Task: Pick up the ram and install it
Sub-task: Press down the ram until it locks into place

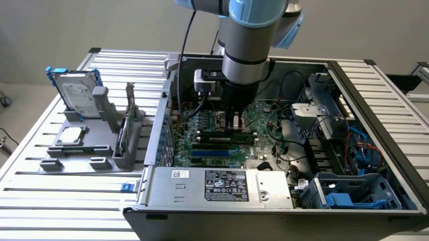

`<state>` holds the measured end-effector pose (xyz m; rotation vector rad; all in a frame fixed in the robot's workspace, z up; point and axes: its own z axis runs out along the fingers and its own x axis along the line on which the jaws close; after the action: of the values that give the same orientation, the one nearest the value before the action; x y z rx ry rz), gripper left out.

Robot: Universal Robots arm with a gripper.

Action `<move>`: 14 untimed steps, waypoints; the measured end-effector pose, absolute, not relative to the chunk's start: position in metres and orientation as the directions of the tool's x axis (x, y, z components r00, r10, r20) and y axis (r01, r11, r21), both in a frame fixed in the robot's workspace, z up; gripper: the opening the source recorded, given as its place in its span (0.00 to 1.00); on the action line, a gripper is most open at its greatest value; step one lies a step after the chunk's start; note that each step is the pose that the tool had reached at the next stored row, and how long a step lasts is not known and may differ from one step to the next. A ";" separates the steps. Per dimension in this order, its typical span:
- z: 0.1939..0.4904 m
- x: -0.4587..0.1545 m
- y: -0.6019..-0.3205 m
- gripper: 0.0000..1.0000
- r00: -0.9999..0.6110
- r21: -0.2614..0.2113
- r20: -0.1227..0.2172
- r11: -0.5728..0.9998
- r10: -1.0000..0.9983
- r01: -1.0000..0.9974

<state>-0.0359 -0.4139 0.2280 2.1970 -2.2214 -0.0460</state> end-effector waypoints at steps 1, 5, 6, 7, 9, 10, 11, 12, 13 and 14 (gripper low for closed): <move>0.227 -0.036 -0.414 0.11 -0.011 0.032 -0.009 0.011 -1.000 -0.999; 0.225 -0.036 -0.414 0.11 -0.011 0.029 -0.009 0.011 -1.000 -1.000; 0.225 -0.036 -0.414 0.11 -0.011 0.029 -0.009 0.011 -1.000 -1.000; 0.225 -0.036 -0.414 0.11 -0.011 0.029 -0.009 0.011 -1.000 -1.000; 0.229 -0.036 -0.413 0.11 -0.011 0.027 -0.012 0.011 -1.000 -1.000; 0.234 -0.036 -0.414 0.11 -0.011 0.028 -0.010 0.011 -1.000 -1.000; 0.239 -0.036 -0.414 0.11 -0.011 0.029 -0.009 0.011 -1.000 -1.000; 0.244 -0.036 -0.414 0.11 -0.011 0.029 -0.009 0.011 -1.000 -1.000; 0.248 -0.036 -0.414 0.11 -0.011 0.029 -0.009 0.011 -1.000 -1.000; 0.253 -0.036 -0.414 0.11 -0.011 0.029 -0.009 0.011 -1.000 -1.000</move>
<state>-0.0357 -0.4138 0.2526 2.1993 -2.2233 -0.0421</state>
